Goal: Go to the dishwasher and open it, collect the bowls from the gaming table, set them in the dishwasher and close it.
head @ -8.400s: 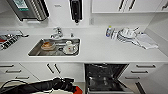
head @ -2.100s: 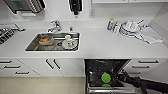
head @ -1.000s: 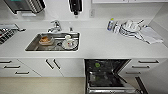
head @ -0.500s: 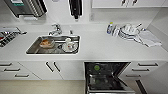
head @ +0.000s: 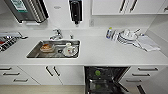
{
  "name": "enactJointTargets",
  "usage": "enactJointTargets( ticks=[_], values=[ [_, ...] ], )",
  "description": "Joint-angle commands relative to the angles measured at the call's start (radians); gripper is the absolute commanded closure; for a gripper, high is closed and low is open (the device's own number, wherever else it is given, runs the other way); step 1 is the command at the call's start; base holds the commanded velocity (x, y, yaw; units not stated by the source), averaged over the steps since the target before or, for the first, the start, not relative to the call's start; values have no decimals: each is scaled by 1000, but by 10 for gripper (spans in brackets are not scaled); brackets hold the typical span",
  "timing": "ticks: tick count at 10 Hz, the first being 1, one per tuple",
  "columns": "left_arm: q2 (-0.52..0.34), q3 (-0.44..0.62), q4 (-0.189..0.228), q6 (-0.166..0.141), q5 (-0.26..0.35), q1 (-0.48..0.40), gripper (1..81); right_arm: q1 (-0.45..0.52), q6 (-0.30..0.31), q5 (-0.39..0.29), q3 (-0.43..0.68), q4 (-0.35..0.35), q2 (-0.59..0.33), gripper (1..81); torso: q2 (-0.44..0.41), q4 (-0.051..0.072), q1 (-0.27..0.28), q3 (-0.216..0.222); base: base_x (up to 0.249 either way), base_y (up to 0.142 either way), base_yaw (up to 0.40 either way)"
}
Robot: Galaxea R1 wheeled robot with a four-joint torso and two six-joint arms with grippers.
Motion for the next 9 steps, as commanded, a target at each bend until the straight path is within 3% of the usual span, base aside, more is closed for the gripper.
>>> enactJointTargets(
  ticks=[1, 4, 9],
  values=[
    [-8, 1, -4, 4, 48, 7, 10, -53, -13, 27, -56, -47, 38, 10, -97, 0, 62, 0, 0, 0, 0],
    [-11, 1, -4, 6, 48, 7, 10, -50, -13, 29, -91, -59, 93, 10, -203, 0, 128, 1, 0, 0, 0],
    [-20, 1, -7, 6, 48, 7, 10, 47, -11, -19, -158, -60, 201, 10, -378, 0, 238, 1, 0, 0, 0]
  ],
)
